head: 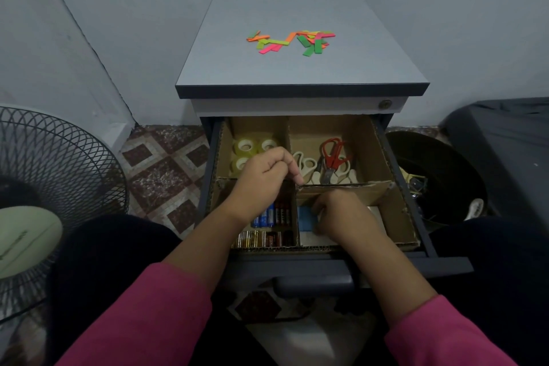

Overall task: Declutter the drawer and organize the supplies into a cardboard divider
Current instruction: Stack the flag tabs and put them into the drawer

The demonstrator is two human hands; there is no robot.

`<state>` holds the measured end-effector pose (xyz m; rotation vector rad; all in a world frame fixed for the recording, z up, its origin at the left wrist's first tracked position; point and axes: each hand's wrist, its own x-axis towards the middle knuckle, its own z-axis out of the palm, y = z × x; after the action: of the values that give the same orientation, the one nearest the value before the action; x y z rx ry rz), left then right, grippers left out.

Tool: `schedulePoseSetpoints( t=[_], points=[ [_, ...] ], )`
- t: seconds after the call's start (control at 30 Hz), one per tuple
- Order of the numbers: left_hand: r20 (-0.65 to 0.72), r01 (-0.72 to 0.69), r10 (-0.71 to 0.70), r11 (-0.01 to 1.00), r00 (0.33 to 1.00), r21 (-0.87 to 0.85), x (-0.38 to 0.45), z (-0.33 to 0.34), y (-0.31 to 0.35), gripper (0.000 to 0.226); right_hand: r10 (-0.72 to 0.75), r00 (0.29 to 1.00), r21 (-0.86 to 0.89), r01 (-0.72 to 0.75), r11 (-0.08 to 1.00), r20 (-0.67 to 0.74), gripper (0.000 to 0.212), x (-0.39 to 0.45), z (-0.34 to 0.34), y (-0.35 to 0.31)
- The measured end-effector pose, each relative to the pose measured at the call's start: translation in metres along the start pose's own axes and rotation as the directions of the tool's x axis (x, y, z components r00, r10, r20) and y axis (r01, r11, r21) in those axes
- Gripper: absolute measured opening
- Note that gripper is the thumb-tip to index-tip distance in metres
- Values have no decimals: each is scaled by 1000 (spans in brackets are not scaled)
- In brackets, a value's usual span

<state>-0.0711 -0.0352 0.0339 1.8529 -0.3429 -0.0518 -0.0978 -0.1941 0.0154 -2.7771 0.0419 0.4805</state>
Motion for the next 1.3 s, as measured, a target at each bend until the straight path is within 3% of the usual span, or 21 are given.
schedulePoseSetpoints(
  t=[0.1,0.87,1.3],
  points=[
    [-3,-4,4,1000,1000,1,0,0,0,34,12,997,-25,-9,1000,81,39,1,-4,-2],
    [-2,10,-10,1000,1000,5,1,1,-2,34,22,999,45,-24,999,38,26,0,-4,-4],
    [6,21,-21,1000,1000,9,0,2,-1,30,11,994,5,-11,1000,109,35,3,-5,-6]
  ],
)
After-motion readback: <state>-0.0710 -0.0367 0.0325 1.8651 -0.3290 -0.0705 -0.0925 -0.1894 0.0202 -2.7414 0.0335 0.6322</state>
